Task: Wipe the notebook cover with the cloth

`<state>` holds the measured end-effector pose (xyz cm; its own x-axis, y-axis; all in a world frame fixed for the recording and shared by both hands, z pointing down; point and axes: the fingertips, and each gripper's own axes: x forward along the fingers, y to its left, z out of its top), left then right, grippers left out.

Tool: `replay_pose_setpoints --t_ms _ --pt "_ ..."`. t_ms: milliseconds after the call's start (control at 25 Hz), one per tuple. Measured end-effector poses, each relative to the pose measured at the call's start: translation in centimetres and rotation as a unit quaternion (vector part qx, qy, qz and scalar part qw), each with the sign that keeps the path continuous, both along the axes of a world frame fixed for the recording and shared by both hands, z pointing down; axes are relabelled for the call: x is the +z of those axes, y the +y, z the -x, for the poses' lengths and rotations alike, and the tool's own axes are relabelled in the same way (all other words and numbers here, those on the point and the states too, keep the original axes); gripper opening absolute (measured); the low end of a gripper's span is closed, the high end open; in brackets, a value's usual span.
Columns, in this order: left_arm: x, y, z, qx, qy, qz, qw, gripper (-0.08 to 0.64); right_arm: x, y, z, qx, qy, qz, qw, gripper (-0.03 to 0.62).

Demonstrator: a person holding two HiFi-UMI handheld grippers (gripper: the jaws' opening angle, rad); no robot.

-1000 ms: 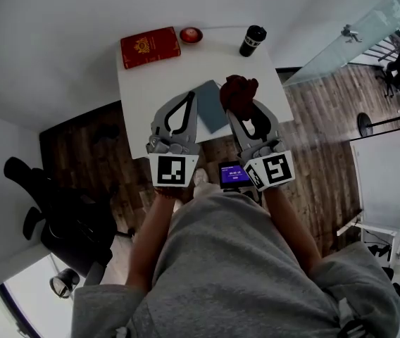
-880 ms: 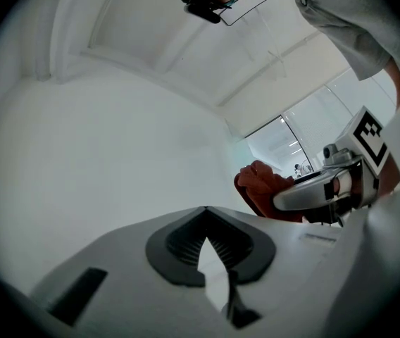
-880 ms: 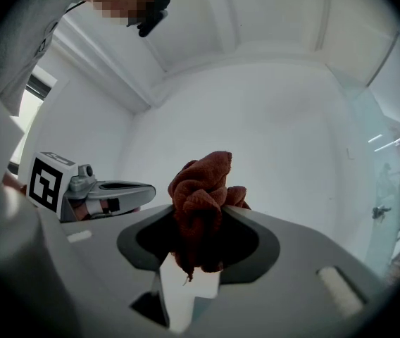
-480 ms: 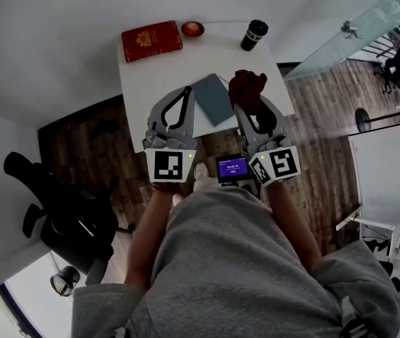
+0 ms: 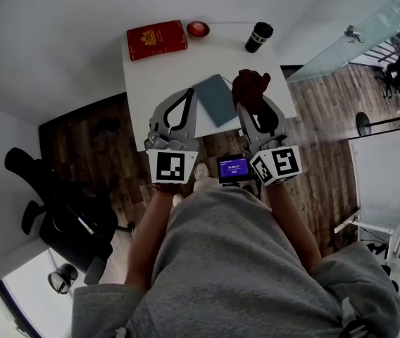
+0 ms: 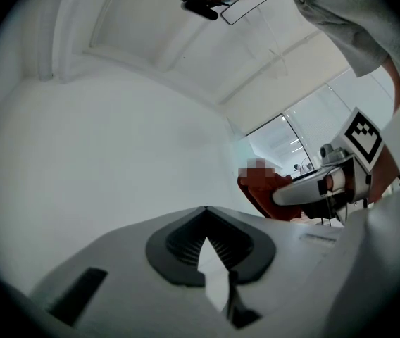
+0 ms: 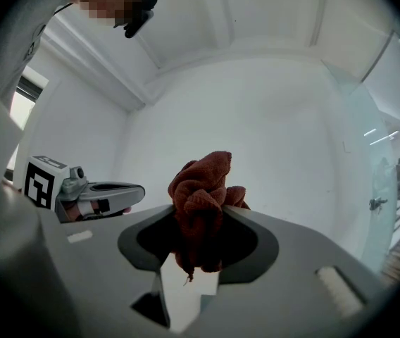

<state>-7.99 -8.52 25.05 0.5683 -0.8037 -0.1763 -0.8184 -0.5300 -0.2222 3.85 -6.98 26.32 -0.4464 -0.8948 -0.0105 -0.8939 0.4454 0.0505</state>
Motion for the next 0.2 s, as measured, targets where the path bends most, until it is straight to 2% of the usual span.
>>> replay_pose_setpoints --t_ms 200 --pt "0.31 0.11 0.13 0.001 -0.001 0.004 1.0 0.002 0.23 0.02 -0.28 0.006 -0.006 0.005 1.0 0.173"
